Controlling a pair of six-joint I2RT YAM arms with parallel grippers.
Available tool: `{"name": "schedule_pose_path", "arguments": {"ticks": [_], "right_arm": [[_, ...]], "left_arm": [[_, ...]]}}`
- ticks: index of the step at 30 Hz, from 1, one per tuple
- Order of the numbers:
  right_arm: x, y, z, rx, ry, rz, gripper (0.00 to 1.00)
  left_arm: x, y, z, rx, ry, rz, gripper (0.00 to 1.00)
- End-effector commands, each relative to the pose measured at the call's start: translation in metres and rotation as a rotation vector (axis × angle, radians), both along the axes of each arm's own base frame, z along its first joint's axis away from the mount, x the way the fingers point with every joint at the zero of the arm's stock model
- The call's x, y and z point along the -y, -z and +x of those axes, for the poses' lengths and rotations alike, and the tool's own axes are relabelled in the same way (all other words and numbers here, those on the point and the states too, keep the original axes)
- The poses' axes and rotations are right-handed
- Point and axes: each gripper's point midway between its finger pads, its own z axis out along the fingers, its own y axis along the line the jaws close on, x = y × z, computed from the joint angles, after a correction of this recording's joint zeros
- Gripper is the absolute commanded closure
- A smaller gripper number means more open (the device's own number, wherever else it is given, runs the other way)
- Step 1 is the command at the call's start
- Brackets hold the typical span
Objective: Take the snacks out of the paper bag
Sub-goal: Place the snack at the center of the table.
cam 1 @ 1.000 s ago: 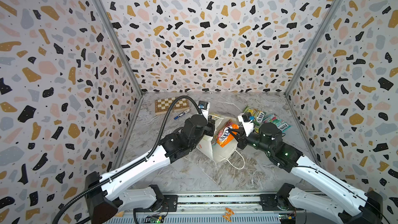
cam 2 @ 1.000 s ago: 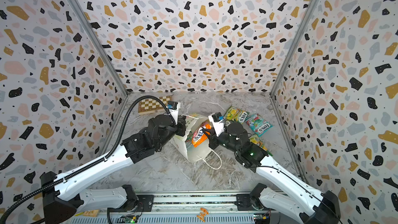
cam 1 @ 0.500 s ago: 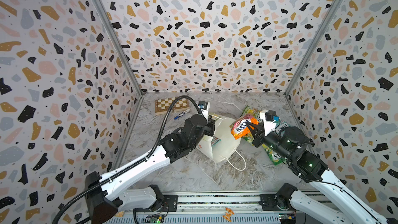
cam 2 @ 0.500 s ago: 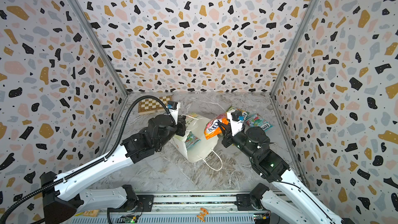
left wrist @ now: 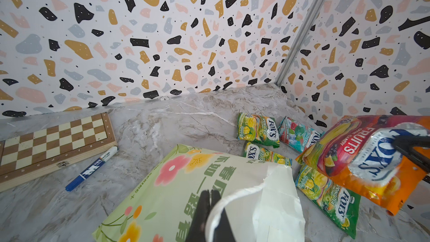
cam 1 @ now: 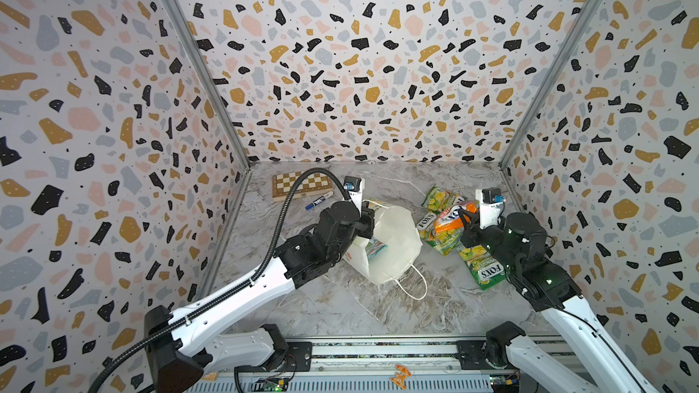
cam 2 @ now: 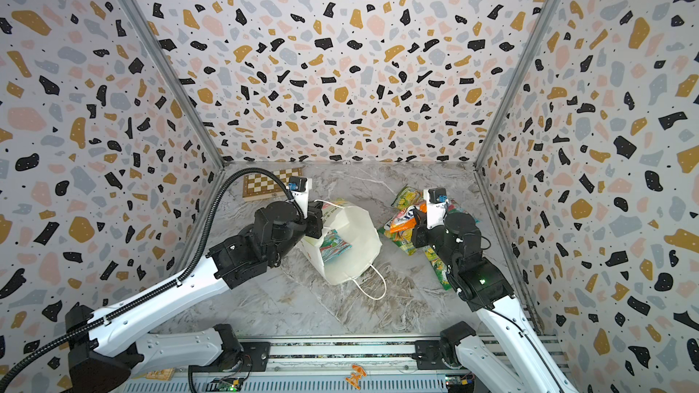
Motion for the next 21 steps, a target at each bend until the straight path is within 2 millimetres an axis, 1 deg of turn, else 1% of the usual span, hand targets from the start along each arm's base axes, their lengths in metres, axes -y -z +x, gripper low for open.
{"name": "schedule_pose_path", "arguments": {"ticks": [1, 5, 7, 13, 17, 21], "right_arm": [[0.000, 0.003, 0.000, -0.013, -0.057, 0.016, 1.00], [-0.007, 0.027, 0.001, -0.083, -0.129, 0.034, 1.00], [-0.015, 0.039, 0.000, -0.112, -0.170, 0.050, 1.00], [-0.037, 0.066, -0.004, -0.186, -0.292, 0.135, 1.00], [-0.053, 0.079, -0.009, -0.232, -0.382, 0.202, 1.00], [-0.063, 0.090, -0.013, -0.268, -0.446, 0.243, 1.00]], "left_arm": [[-0.008, -0.008, -0.001, 0.030, -0.033, -0.022, 1.00], [-0.008, -0.007, -0.001, 0.027, -0.036, -0.020, 1.00], [-0.009, -0.007, 0.000, 0.028, -0.040, -0.018, 1.00], [-0.011, -0.007, 0.000, 0.030, -0.050, -0.018, 1.00], [-0.012, -0.008, 0.000, 0.032, -0.052, -0.019, 1.00], [-0.012, -0.008, -0.001, 0.032, -0.051, -0.023, 1.00]]}}
